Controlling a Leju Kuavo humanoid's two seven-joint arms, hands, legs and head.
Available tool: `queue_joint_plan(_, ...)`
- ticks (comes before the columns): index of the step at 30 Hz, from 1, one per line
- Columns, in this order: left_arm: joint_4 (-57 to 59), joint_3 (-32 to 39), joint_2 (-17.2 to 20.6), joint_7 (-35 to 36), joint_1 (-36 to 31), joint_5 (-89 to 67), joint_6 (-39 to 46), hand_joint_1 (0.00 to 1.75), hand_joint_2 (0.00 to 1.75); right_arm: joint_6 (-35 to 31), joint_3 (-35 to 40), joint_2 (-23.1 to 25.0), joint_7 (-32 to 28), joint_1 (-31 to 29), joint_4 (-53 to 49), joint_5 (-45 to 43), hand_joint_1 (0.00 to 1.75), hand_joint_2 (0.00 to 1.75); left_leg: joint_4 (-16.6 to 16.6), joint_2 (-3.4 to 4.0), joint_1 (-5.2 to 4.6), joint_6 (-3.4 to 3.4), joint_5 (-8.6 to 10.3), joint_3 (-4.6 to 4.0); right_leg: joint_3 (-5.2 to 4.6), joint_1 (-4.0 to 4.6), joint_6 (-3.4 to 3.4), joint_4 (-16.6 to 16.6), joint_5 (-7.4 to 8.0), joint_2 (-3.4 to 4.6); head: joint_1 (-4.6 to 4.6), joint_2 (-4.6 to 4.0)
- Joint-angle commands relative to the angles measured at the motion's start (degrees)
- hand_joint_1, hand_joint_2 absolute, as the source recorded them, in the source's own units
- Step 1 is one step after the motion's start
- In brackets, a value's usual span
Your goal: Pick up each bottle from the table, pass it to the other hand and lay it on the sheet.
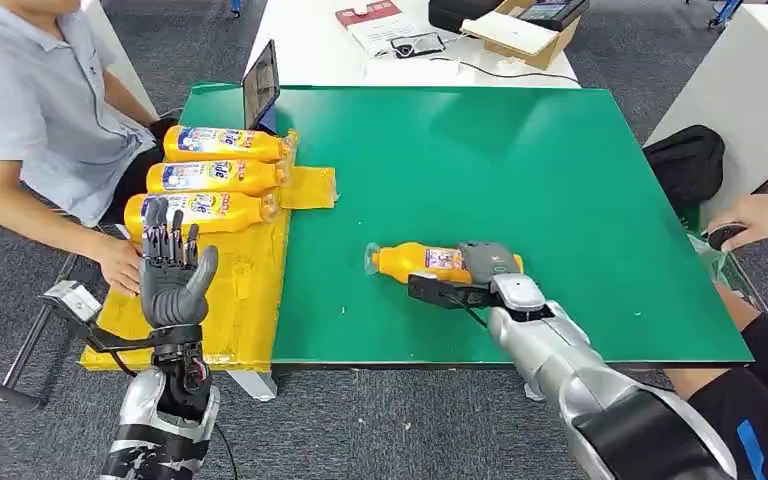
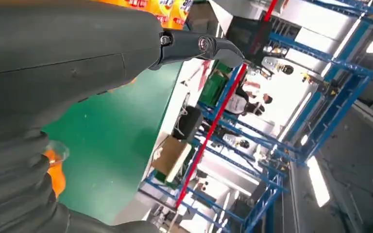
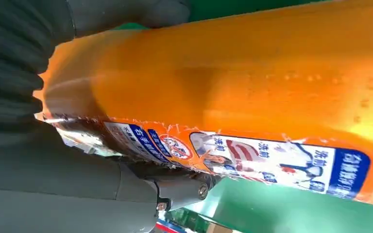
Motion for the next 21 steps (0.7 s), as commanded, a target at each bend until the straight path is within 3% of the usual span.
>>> queue_joint_plan(1,3.3,-0.6,1.3,0.5,-1.4,0.3,-0.5,0.0,1.75,3.4,-1.7,-1.9,-4.2,0.1,4.6,-3.7,1.75,1.75,-0.1,-0.15,0.04,-0.06,-0.05,0.22,0.28,0.05,-0.11,-0.1,-0.1,-0.14,0.0,0.0)
queue_joint_plan(6,3.5,-0.7,1.7,0.4,-1.0,1.4,-1.1,0.0,1.75,1.8,-7.8,-0.7,-14.7,2.9,2.3,-12.0,1.75,1.75,-0.1,-0.15,0.06,-0.08,-0.07,0.34,0.38,0.06,-0.13,-0.1,-0.11,-0.13,-0.02,0.0)
queue_joint_plan(8,3.4,-2.0,2.1,1.0,-0.3,0.7,-0.7,0.0,1.75,-1.2,-12.9,1.7,-23.8,4.7,-1.2,-19.7,1.75,1.75,-0.1,-0.08,0.06,-0.06,-0.05,0.25,0.29,0.07,-0.1,-0.1,-0.06,-0.07,0.0,0.0)
queue_joint_plan(12,3.7,-2.2,2.0,0.9,-0.2,0.5,-0.5,0.0,1.75,-1.5,-12.6,2.4,-23.2,4.9,-1.7,-19.6,1.75,1.75,-0.1,0.23,0.06,-0.11,-0.14,0.37,0.31,0.1,-0.15,-0.1,-0.06,0.24,-0.02,0.0)
queue_joint_plan(14,8.4,-6.9,4.1,4.2,-1.1,-9.5,5.7,0.0,1.75,-2.3,-18.6,4.5,-31.3,7.8,-8.9,-29.5,1.75,1.75,-0.1,0.24,0.05,-0.1,-0.08,0.26,0.16,0.08,-0.12,-0.1,-0.03,0.2,-0.02,0.0)
queue_joint_plan(15,11.5,-8.0,3.8,4.8,-1.3,-11.0,6.2,0.0,1.75,-2.6,-20.0,5.6,-32.6,9.6,-13.5,-32.7,1.75,1.75,-0.1,0.17,0.08,-0.13,-0.11,0.36,0.27,0.11,-0.17,-0.1,-0.08,0.14,-0.02,0.0)
queue_joint_plan(18,17.5,-9.4,2.8,2.6,-1.9,-12.6,6.2,0.0,1.75,-1.6,-17.9,6.4,-28.4,13.6,-25.0,-36.9,1.75,1.75,-0.2,0.14,0.05,-0.12,-0.08,0.37,0.27,0.07,-0.15,-0.1,-0.06,0.13,0.0,0.0)
queue_joint_plan(21,17.0,-11.2,2.5,0.7,-0.6,-16.6,7.8,0.0,1.75,-7.1,-17.3,7.1,-32.5,16.8,-32.8,-40.4,1.75,1.75,-0.1,0.17,0.04,-0.11,-0.14,0.26,0.16,0.06,-0.13,0.0,-0.1,0.2,-0.04,0.0)
